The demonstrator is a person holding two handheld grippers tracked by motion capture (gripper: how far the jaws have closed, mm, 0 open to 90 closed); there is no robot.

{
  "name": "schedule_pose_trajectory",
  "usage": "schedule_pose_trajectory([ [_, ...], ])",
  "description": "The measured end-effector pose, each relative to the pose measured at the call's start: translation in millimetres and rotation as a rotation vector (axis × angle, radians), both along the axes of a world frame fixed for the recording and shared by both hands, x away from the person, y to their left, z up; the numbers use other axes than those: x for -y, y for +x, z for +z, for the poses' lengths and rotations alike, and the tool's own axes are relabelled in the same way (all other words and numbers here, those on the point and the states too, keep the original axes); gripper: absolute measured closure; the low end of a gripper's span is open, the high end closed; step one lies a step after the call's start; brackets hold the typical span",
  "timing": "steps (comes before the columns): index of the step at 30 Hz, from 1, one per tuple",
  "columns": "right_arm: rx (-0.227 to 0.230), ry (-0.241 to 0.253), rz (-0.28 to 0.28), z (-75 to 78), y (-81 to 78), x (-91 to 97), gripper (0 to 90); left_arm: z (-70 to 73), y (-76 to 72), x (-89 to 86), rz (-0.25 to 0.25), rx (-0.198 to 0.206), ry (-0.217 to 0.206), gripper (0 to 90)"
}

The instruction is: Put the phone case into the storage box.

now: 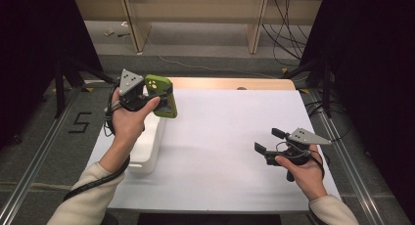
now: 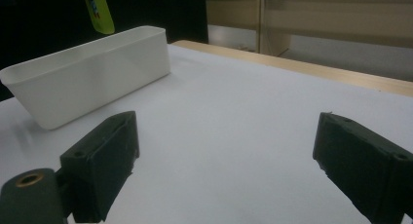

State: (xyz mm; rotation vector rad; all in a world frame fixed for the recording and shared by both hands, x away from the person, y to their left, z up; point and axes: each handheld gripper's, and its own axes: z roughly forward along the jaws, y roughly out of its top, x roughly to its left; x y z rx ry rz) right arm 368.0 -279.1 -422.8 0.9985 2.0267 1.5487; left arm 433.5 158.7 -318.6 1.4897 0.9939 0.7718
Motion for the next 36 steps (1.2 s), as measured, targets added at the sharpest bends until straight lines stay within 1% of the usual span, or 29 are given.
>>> schedule_pose_trajectory([
  [26, -0.004, -0.002, -0.002, -0.6, 0.1, 0.3, 10.7, 3.2, 2.4, -10.1, 0.032, 0.007, 0.004, 16.5],
  [36, -0.003, -0.002, -0.002, -0.7, 0.2, 0.4, 10.7, 2.4, 3.9, -12.8, 0.042, 0.003, 0.009, 16.5],
])
